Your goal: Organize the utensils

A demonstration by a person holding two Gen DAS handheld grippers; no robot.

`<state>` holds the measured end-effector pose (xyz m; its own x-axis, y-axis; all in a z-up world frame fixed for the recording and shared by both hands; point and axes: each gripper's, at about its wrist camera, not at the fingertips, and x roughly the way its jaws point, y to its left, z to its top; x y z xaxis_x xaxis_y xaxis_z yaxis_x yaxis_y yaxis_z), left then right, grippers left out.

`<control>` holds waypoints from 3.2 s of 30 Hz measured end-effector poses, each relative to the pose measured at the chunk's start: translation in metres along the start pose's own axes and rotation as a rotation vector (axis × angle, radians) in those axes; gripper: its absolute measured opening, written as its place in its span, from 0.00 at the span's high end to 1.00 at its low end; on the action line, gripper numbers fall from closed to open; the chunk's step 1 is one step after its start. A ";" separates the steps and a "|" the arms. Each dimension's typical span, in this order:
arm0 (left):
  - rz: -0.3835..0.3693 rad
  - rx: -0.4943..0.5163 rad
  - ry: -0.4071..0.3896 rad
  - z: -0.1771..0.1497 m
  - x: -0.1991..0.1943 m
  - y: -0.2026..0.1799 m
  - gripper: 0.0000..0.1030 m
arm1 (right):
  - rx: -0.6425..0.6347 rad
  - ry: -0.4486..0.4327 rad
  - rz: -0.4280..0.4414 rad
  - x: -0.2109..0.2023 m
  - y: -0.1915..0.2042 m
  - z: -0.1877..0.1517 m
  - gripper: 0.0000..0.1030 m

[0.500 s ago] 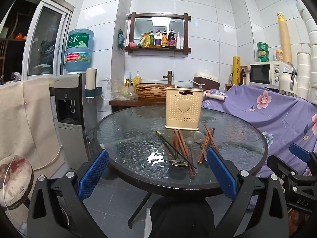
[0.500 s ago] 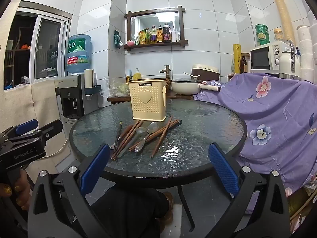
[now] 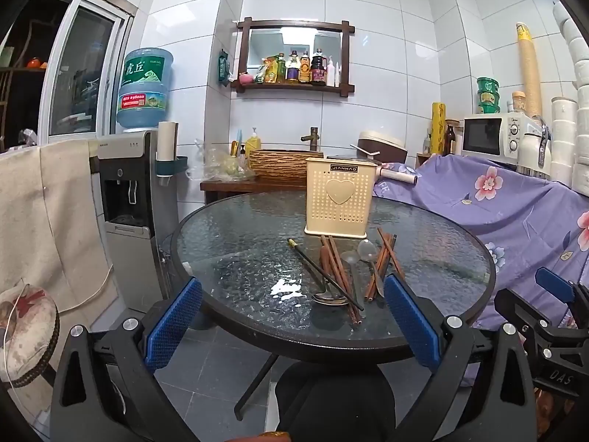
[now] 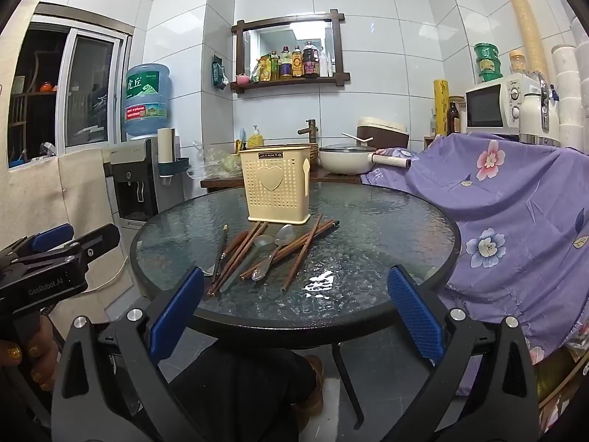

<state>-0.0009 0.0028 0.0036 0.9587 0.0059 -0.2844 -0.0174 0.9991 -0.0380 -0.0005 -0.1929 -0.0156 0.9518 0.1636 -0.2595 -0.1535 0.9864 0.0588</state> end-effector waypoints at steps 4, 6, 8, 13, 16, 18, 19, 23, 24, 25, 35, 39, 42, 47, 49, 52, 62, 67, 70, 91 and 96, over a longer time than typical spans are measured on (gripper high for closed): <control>0.000 0.001 0.002 -0.002 0.003 -0.001 0.06 | 0.002 0.001 0.001 0.001 0.000 0.000 0.05; -0.001 0.000 0.002 -0.002 0.003 -0.001 0.06 | 0.003 0.002 0.000 0.001 0.000 0.000 0.05; -0.002 -0.001 0.002 -0.002 0.003 0.000 0.06 | 0.003 0.002 0.001 0.001 0.000 0.000 0.05; -0.001 -0.003 0.004 -0.004 0.004 -0.003 0.06 | 0.003 0.002 0.000 0.001 0.000 0.000 0.05; 0.000 -0.003 0.005 -0.005 0.004 -0.003 0.06 | 0.003 0.003 0.001 0.001 0.000 0.000 0.05; -0.001 -0.003 0.005 -0.005 0.004 -0.003 0.06 | 0.003 0.002 0.000 0.001 0.000 0.000 0.05; -0.001 -0.003 0.006 -0.005 0.004 -0.003 0.06 | 0.003 0.003 0.000 0.001 0.000 0.000 0.05; 0.000 -0.005 0.004 -0.006 0.004 -0.003 0.06 | 0.003 0.003 0.001 0.001 0.000 0.000 0.05; 0.000 -0.004 0.005 -0.005 0.004 -0.003 0.06 | 0.003 0.003 0.000 0.001 0.000 0.000 0.05; 0.000 -0.004 0.005 -0.005 0.004 -0.003 0.06 | 0.003 0.003 0.001 0.001 0.000 -0.001 0.05; 0.001 -0.007 0.005 -0.005 0.004 -0.002 0.06 | 0.003 0.003 0.000 0.001 -0.001 0.000 0.05; 0.002 -0.008 0.005 -0.006 0.005 -0.002 0.06 | 0.005 0.003 0.000 0.001 0.001 -0.001 0.05; 0.001 -0.009 0.006 -0.006 0.005 -0.001 0.06 | 0.003 0.003 0.000 0.000 0.001 0.000 0.05; 0.001 -0.009 0.006 -0.005 0.005 -0.001 0.06 | 0.004 0.002 0.000 0.001 0.001 0.000 0.05; 0.001 -0.010 0.006 -0.006 0.005 -0.001 0.06 | 0.005 0.003 -0.001 0.001 0.001 0.000 0.05; 0.001 -0.009 0.006 -0.006 0.005 -0.001 0.06 | 0.005 0.004 0.000 0.000 0.001 0.000 0.05; 0.004 -0.008 0.004 -0.006 0.005 -0.002 0.06 | 0.004 0.004 0.001 0.003 0.004 -0.002 0.05; 0.004 -0.011 0.004 -0.006 0.005 -0.001 0.06 | 0.003 0.005 0.001 0.003 0.004 -0.002 0.05; 0.004 -0.011 0.005 -0.006 0.006 -0.002 0.06 | 0.005 0.006 0.002 0.003 0.005 -0.003 0.05; -0.045 -0.052 0.070 -0.009 0.015 0.004 0.06 | -0.022 0.033 -0.018 0.013 0.002 -0.004 0.05; -0.057 -0.083 0.200 -0.011 0.042 0.015 0.06 | -0.021 0.092 -0.026 0.034 -0.002 -0.002 0.05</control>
<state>0.0362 0.0173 -0.0197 0.8835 -0.0675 -0.4636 0.0041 0.9906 -0.1364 0.0316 -0.1891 -0.0265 0.9271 0.1382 -0.3483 -0.1361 0.9902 0.0307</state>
